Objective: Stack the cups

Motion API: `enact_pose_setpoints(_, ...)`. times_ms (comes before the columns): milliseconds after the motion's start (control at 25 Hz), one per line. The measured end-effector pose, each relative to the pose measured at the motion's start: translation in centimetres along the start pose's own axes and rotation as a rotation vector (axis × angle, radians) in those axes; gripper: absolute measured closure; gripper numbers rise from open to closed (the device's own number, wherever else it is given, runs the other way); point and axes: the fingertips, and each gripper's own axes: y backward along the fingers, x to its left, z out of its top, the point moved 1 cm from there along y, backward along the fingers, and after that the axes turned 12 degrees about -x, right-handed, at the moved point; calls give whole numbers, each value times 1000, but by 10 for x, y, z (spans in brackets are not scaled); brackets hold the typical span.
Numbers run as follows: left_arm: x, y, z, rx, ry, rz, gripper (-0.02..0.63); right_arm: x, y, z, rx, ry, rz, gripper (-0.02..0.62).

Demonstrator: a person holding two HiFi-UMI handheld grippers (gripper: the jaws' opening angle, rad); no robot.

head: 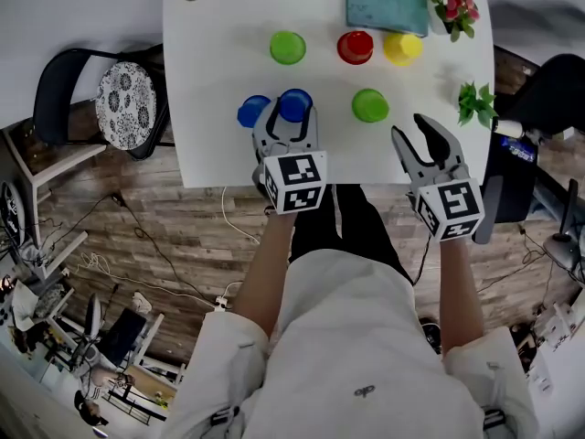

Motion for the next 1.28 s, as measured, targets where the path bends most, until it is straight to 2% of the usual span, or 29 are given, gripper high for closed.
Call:
enact_pose_setpoints(360, -14, 5, 13, -21, 4, -32, 374, -2, 7, 13, -25, 1, -7, 409)
enact_pose_setpoints(760, -52, -2, 19, -24, -13, -87, 374, -13, 16, 13, -30, -4, -12, 410)
enact_pose_setpoints(1280, -70, -14, 15, -21, -38, -86, 374, -26, 25, 4, -19, -14, -11, 410)
